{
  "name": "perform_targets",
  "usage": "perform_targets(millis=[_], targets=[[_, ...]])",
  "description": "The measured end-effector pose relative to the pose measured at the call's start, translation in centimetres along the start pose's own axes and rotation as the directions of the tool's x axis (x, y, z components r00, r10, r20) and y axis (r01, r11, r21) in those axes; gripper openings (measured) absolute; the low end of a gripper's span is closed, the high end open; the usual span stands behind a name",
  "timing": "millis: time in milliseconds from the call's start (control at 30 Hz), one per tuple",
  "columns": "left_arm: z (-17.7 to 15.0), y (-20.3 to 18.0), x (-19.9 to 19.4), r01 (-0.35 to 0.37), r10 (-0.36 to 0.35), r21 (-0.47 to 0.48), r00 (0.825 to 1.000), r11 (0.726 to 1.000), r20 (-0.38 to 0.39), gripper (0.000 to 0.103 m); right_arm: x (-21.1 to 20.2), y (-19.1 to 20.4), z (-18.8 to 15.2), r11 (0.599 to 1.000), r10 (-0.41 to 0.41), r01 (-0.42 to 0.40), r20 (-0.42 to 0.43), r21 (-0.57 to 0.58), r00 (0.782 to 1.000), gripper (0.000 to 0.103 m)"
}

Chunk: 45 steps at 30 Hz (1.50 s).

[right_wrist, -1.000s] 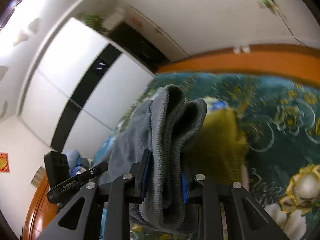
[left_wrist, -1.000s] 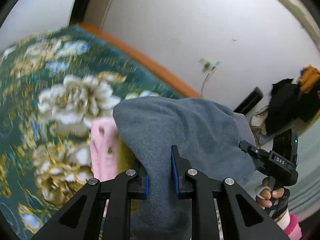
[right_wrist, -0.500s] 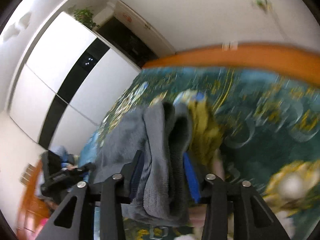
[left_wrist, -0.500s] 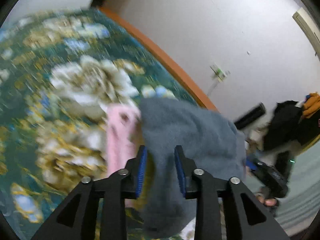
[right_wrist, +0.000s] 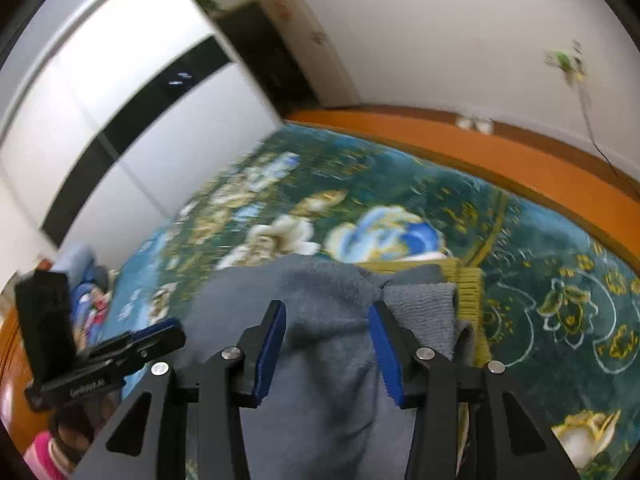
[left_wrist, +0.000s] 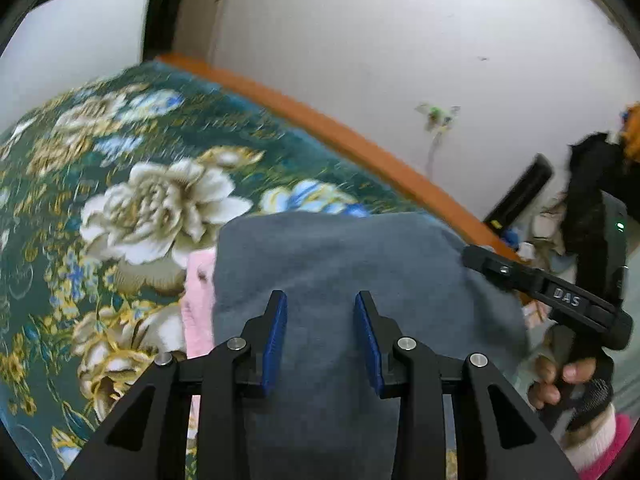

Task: Fold clothes
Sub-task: 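Carry the folded sweatshirt with both grippers and lower it onto the towel stack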

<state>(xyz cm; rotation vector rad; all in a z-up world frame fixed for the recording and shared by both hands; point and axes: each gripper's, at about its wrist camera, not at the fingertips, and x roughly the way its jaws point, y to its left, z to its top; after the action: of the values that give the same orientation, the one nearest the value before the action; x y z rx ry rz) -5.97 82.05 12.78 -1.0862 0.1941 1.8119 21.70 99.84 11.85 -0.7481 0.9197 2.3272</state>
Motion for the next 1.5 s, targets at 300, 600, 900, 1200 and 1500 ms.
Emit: perform_targets(millis=[300, 600, 900, 1200, 1500], targets=[[-0.4, 1.1, -0.8, 0.047, -0.047, -0.050, 0.999, 0.998, -0.003, 0.036, 1.1, -1.2, 0.7, 0.998, -0.029, 0.030, -0.011, 0.055, 1.000, 0.047], [-5.8, 0.6, -7.1, 0.111, -0.114, 0.042, 0.992, 0.993, 0.062, 0.042, -7.0, 2.8, -6.4, 0.979, 0.001, 0.019, 0.099, -0.204, 0.995, 0.048], [-7.2, 1.1, -3.6, 0.050, -0.050, 0.006, 0.999, 0.999, 0.016, 0.042, -5.5, -0.6, -8.5, 0.992, -0.032, 0.042, 0.089, -0.115, 0.996, 0.049], [-9.2, 0.9, -6.8, 0.052, -0.051, -0.003, 0.993, 0.999, 0.107, 0.043, -8.0, -0.2, -10.0, 0.996, 0.034, -0.020, 0.167, -0.086, 0.985, 0.050], [-14.9, 0.2, -9.9, -0.068, 0.054, 0.092, 0.988, 0.993, 0.143, 0.044, -11.8, 3.8, -15.8, 0.980, 0.137, -0.111, 0.154, -0.166, 0.979, 0.054]])
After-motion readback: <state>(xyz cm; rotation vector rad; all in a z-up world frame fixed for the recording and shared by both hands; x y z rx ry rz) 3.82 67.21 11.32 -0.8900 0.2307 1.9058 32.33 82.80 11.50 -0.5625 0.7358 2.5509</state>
